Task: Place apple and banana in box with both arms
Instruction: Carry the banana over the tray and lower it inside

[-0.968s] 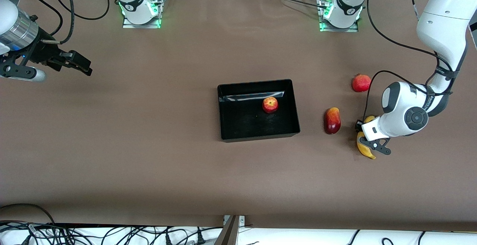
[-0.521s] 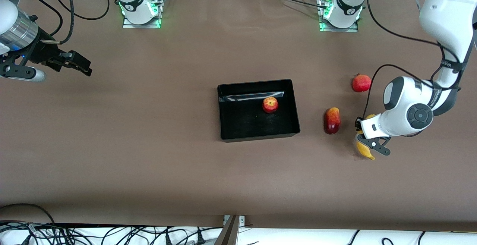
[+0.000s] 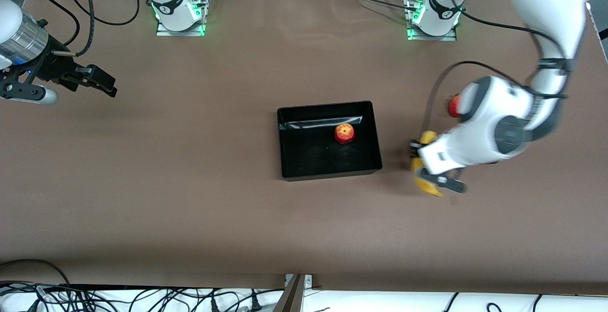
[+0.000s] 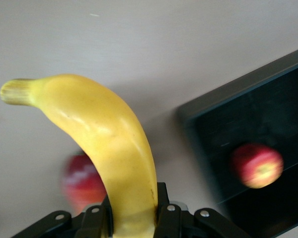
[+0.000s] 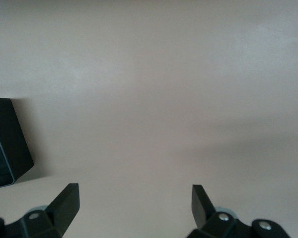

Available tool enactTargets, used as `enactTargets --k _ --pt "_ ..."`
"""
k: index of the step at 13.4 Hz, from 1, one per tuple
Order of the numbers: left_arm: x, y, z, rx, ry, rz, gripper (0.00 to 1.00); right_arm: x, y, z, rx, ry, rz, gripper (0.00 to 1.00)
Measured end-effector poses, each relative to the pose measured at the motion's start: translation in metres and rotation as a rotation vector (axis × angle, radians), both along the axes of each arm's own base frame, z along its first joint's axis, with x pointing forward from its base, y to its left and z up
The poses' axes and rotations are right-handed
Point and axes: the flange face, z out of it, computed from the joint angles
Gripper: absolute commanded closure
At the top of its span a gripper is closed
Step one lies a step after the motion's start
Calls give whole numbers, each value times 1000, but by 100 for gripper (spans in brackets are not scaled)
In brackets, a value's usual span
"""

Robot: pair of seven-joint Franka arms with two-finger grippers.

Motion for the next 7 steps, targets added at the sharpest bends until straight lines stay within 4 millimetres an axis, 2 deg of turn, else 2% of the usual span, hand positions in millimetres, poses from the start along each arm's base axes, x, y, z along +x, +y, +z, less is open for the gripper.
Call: enactTargets --k 2,3,7 --pt "-22 -85 -16 4 13 89 100 0 0 0 0 -1 0 0" --pt "-30 -115 -24 -7 5 119 100 0 0 0 0 -1 0 0" --pt "-61 -202 -44 -75 -42 211 100 0 0 0 0 -2 0 0"
